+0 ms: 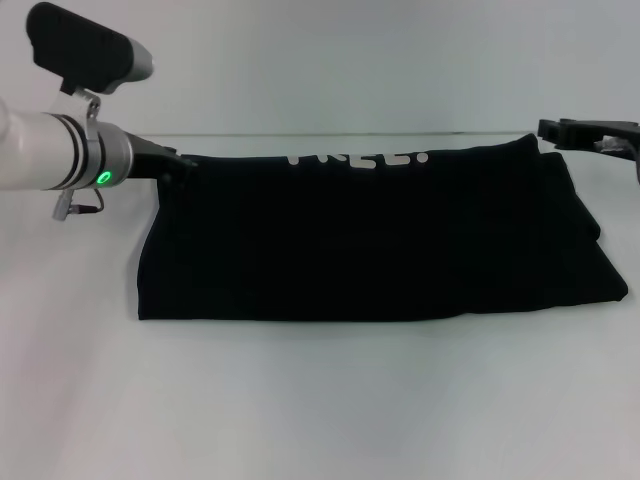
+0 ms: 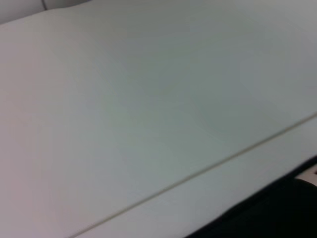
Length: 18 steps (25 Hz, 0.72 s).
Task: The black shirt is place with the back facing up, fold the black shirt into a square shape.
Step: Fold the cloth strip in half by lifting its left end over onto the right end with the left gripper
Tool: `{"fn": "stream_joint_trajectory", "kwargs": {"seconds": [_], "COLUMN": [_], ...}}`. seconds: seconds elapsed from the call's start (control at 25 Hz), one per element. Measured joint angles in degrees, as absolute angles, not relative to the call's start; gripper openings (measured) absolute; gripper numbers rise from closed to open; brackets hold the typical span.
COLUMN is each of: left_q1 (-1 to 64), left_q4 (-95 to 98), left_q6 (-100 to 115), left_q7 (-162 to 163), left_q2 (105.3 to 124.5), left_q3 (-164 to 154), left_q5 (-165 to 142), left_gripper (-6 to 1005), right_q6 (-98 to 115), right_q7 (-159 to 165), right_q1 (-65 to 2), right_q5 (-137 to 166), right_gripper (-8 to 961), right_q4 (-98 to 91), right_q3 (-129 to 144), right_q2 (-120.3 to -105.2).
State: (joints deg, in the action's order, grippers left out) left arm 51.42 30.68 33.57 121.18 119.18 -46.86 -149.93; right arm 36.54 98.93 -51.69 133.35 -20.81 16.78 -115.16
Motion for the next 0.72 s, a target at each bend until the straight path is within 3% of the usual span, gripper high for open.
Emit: {"fn": "stream_joint_trajectory", "kwargs": {"seconds": [0.04, 0.24, 0.48, 0.56, 0.72], "left_q1": [51.3, 50.1, 46.8, 45.4, 42.7], "left_q4": [30.9, 33.3, 40.6, 43.5, 48.8], "left_q6": [33.5, 32.9, 44.5, 51.4, 65.4], "left_q7": [121.4, 125.5, 129.5, 131.1, 133.1], "left_q2": [119.18, 118.74, 118.52, 118.2, 117.99], "left_q3": [-46.6, -45.1, -45.2, -45.1, -45.1], "left_q5": [-149.9, -149.9, -149.9, -149.7, -149.4], "left_gripper": [116, 289, 560, 619, 737], "right_q6": [36.5, 37.8, 52.0, 58.1, 70.1], "right_q7": [99.0, 99.9, 105.6, 107.4, 110.5], "right_q1": [-51.4, -49.8, -45.7, -43.9, -40.1], "right_q5": [132.9, 130.1, 129.8, 129.8, 130.0], "right_gripper": [77, 295, 538, 709, 706], "right_q4": [-21.3, -23.9, -27.3, -28.5, -29.8], "right_q3": [16.8, 17.0, 17.1, 17.1, 17.6], "right_q2": [-115.18, -114.88, -112.44, -111.52, -109.32]}}
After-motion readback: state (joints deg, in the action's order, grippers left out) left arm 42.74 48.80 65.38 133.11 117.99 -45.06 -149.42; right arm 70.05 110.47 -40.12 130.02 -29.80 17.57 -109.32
